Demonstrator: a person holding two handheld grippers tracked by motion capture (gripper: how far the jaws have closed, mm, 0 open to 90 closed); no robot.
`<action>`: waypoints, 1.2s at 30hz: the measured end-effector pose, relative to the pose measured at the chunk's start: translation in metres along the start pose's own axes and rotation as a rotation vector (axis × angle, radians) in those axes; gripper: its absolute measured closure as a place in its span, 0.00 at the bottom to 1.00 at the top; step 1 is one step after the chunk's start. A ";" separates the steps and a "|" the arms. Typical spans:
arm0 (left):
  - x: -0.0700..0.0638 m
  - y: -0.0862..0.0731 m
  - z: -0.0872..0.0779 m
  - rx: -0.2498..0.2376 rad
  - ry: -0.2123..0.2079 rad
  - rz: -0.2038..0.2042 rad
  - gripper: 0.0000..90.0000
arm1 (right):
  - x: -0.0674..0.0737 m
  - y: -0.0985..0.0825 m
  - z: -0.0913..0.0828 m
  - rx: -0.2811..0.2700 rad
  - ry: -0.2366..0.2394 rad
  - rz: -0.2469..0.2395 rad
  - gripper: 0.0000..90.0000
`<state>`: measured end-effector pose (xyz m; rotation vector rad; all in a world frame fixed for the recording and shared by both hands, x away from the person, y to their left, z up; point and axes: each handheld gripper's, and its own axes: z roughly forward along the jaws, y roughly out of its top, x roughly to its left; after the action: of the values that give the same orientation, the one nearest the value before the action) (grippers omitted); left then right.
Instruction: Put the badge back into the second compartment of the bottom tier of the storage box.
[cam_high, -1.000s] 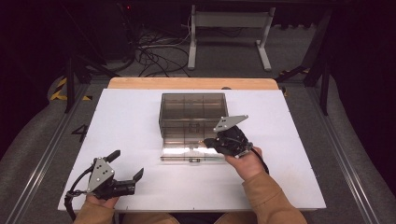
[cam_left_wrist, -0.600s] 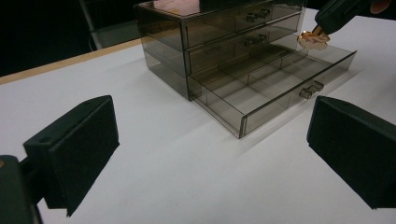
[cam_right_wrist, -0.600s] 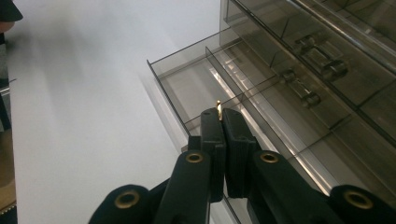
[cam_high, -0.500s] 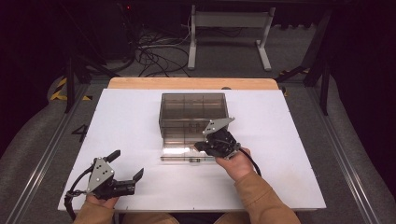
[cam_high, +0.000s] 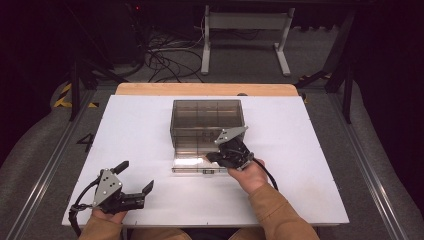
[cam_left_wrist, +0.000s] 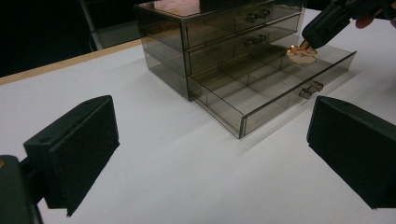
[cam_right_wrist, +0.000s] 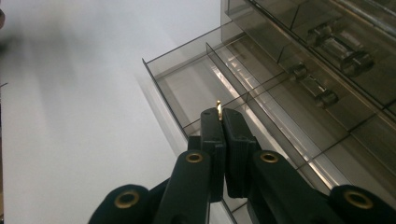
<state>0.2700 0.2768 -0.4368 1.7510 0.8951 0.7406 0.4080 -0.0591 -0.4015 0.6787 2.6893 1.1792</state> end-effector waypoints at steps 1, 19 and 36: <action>0.000 -0.001 -0.001 0.003 0.001 -0.002 0.03 | -0.001 0.000 0.001 0.002 0.003 0.006 0.98; 0.001 -0.005 -0.011 0.004 0.035 -0.012 0.03 | -0.012 -0.002 0.026 0.076 0.050 0.057 0.98; 0.001 -0.005 -0.011 0.009 0.037 -0.016 0.03 | -0.014 -0.004 0.036 0.119 0.079 0.076 0.98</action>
<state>0.2600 0.2842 -0.4381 1.7414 0.9370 0.7617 0.4295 -0.0440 -0.4299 0.7733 2.8415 1.0914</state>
